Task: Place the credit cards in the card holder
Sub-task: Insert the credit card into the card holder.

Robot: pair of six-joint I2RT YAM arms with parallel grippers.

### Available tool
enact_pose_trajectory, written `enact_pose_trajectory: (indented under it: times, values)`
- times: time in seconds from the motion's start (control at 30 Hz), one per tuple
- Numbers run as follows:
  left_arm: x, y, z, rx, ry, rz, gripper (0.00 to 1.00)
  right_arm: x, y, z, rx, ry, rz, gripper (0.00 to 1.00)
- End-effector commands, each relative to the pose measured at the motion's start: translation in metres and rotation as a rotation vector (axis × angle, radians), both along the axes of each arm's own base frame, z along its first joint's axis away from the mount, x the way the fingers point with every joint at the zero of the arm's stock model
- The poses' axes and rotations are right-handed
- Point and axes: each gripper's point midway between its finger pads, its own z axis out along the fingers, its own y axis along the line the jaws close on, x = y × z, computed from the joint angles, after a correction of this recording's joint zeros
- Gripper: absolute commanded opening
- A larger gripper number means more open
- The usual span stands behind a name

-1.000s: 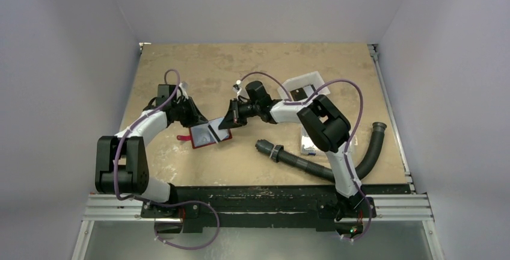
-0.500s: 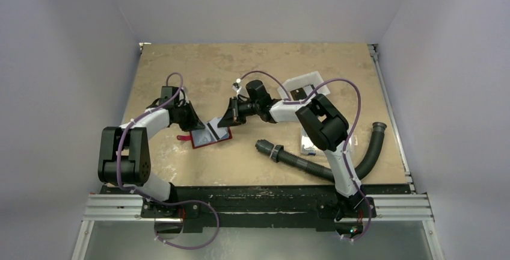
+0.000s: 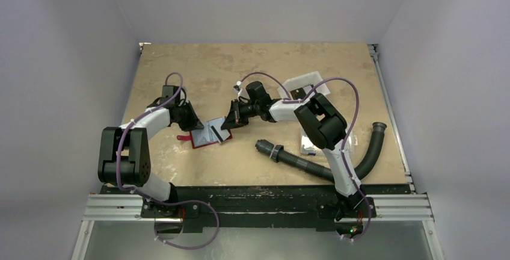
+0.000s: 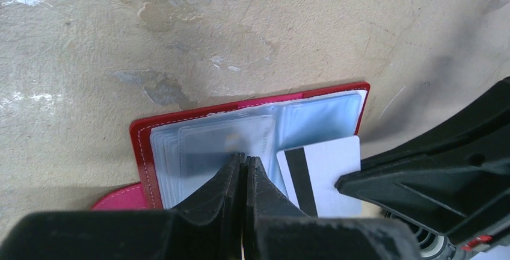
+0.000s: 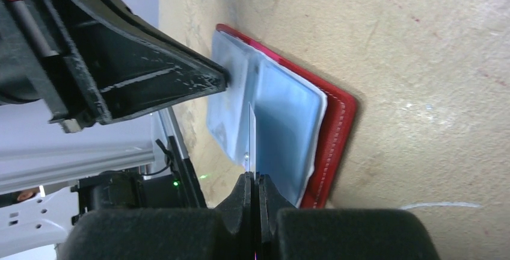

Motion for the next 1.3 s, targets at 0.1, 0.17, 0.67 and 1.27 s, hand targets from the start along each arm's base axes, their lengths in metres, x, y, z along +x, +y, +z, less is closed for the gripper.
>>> enact_pose_trajectory:
  times: [0.1, 0.17, 0.67, 1.27]
  values:
    - [-0.042, 0.041, -0.034, 0.203, 0.187, 0.072, 0.0, 0.008, 0.004, -0.006, -0.004, -0.044, 0.017, 0.0]
    - [-0.042, 0.041, -0.034, 0.202, 0.186, 0.072, 0.0, 0.008, 0.006, -0.006, 0.007, -0.045, 0.026, 0.0]
    - [-0.043, 0.043, -0.033, 0.215, 0.182, 0.077, 0.0, 0.007, 0.008, 0.027, 0.055, -0.062, 0.006, 0.0]
    - [-0.044, 0.044, -0.034, 0.219, 0.182, 0.075, 0.0, 0.005, 0.014, 0.039, 0.11, -0.065, 0.0, 0.0]
